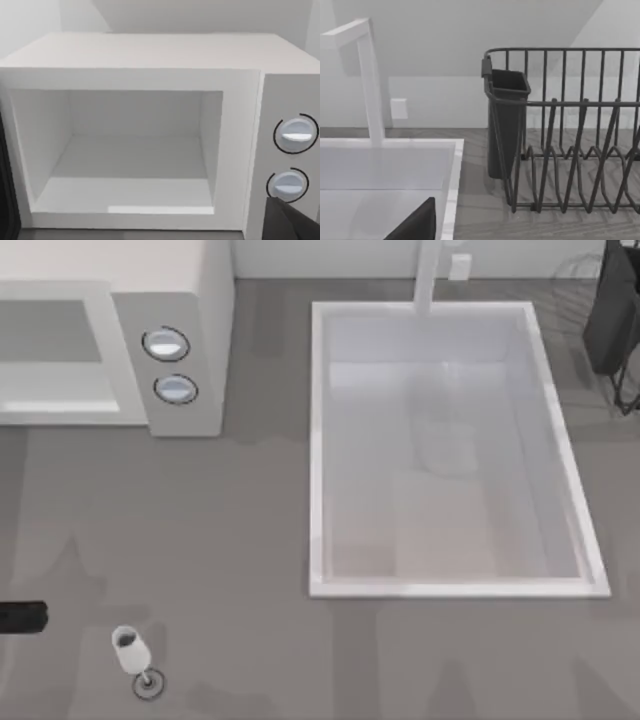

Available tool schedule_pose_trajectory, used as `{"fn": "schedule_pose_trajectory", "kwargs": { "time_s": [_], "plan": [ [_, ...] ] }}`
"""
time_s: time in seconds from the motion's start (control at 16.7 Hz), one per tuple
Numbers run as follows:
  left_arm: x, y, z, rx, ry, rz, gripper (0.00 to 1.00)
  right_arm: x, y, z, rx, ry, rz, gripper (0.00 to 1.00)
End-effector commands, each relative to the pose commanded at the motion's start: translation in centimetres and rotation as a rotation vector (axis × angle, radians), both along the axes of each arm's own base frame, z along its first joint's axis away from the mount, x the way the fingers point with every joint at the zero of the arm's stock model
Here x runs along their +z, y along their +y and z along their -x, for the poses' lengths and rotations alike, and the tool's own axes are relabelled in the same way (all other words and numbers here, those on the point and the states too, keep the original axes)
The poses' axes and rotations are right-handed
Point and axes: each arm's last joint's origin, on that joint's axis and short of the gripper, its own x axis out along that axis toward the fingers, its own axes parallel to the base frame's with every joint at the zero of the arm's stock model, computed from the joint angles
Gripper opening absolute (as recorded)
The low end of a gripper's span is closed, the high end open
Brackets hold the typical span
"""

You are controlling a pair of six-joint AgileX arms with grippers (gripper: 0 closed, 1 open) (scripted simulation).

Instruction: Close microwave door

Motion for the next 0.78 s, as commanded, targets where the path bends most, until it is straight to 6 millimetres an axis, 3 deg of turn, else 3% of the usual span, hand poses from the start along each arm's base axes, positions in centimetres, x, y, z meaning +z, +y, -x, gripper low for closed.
{"fn": "schedule_pose_trajectory", "kwargs": {
  "time_s": [0.78],
  "plan": [
    [0.7,-1.5,-1.0,0.0,-0.001,0.001,0.0,0.0,0.0,0.0,0.0,0.0,0.0,1.0]
  ]
}}
